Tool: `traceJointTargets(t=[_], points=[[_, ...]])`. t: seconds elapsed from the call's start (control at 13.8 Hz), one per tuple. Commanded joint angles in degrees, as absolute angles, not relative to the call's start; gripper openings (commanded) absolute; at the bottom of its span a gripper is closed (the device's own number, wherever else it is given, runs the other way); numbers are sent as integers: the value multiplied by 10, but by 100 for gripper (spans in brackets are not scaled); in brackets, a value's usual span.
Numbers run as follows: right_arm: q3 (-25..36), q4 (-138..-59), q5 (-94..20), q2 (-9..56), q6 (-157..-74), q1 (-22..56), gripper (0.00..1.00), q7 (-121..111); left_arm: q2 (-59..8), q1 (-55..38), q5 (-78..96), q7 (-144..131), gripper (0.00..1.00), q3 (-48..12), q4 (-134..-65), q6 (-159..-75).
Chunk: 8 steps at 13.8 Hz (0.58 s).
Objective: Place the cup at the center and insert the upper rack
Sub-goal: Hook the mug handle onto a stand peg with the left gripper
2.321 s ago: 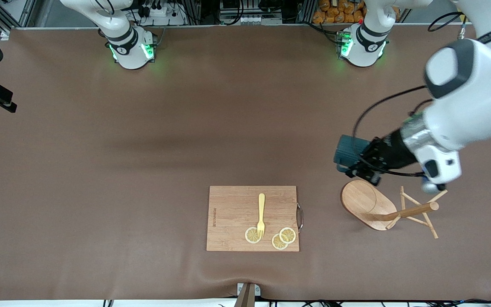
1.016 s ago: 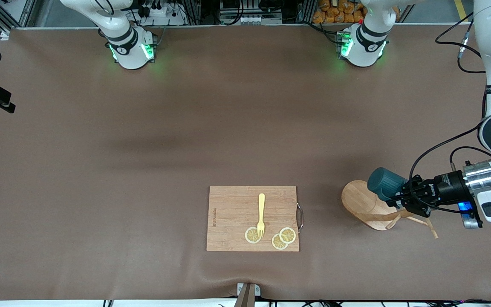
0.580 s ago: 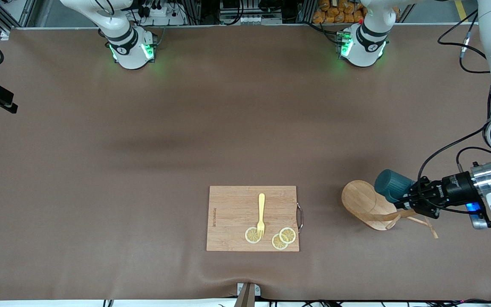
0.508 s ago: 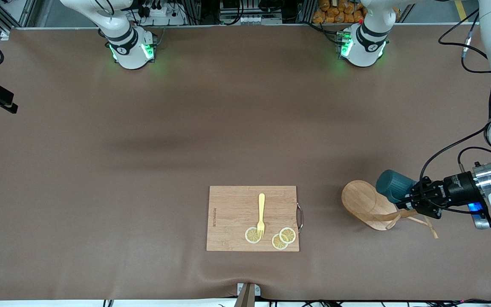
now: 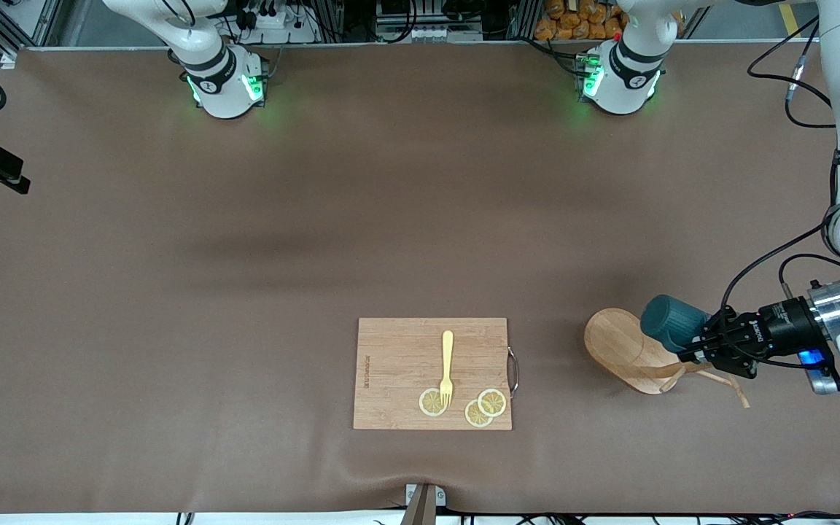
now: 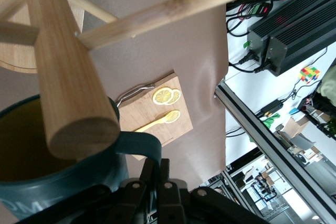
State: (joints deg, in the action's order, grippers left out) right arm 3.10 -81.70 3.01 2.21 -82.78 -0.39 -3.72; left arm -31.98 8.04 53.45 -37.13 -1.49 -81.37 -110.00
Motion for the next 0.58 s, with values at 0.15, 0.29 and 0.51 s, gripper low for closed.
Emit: traceJointTargets(t=[0.15,0.29,0.51], points=[[25,-812,28,29,-824,-15,100,-34,-327,97,563,-356,0,-18,-809,-1104],[25,-812,28,30,-824,-15,100,-34,-328,97,563,-355,0,-18,-809,-1109],[25,-812,28,31,-824,-15,100,-34,-331,98,563,-352,0,-18,-809,-1111]])
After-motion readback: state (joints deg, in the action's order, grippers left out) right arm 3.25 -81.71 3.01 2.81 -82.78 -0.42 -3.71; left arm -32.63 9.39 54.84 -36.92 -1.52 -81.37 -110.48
